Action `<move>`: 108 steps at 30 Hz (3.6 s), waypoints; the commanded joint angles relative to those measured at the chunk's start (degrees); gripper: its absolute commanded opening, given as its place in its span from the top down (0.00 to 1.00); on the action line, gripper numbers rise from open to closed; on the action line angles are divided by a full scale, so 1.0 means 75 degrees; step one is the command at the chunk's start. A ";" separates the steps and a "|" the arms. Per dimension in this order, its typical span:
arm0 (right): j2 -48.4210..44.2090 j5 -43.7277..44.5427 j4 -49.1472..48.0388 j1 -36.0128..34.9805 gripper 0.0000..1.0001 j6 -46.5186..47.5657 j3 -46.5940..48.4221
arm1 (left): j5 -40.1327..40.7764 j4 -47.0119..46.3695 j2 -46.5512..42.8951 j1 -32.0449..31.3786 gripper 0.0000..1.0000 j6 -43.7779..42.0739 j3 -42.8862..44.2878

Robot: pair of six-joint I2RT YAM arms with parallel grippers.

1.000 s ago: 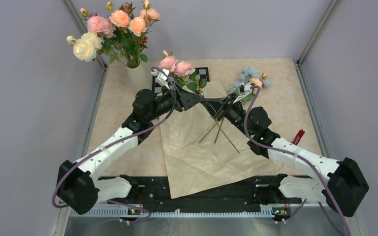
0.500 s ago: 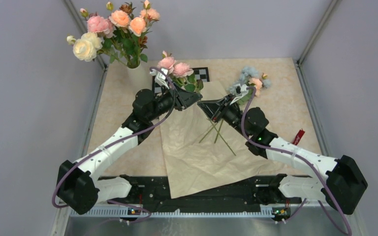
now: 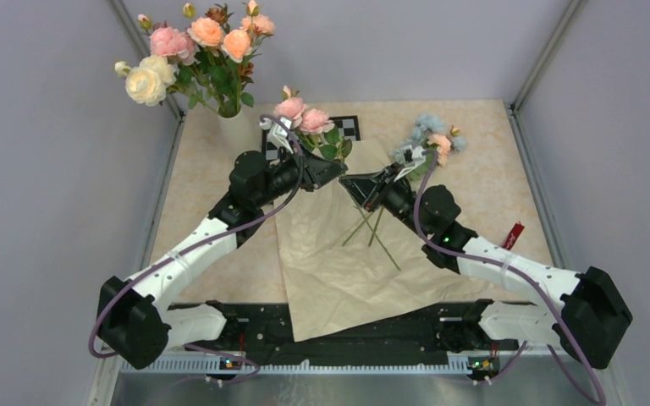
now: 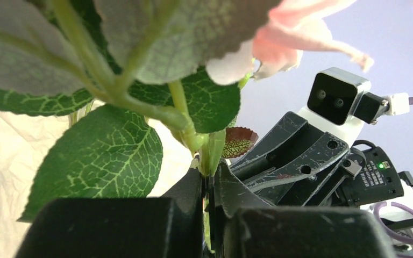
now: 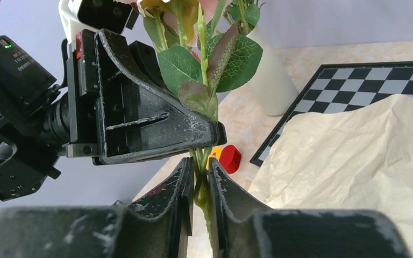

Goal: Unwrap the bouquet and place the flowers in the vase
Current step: Pick up the fake flower from the wrapping paper, then insert the fake flower into the vase.

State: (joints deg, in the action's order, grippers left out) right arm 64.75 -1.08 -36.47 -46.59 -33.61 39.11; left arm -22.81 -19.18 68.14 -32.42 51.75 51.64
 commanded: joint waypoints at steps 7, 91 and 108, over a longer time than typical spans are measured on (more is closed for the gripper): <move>-0.0986 0.0489 0.0444 -0.0140 0.41 0.0395 -0.0298 | 0.0617 0.2027 -0.0391 0.0001 1.00 -0.1998 0.1187; -0.3259 0.1345 0.4121 0.1970 0.01 0.0649 -0.0900 | 0.0282 0.1221 0.2334 0.4587 1.00 -0.8035 0.4621; -0.3430 0.1343 0.4154 0.1970 0.01 0.0486 -0.0996 | 0.0456 0.0729 0.2516 0.4614 1.00 -0.7707 0.3571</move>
State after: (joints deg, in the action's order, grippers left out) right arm 39.83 8.95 -4.21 -32.45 -29.58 30.41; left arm -20.08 -14.59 85.78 1.67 -7.53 81.17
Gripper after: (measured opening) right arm 0.985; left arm 0.034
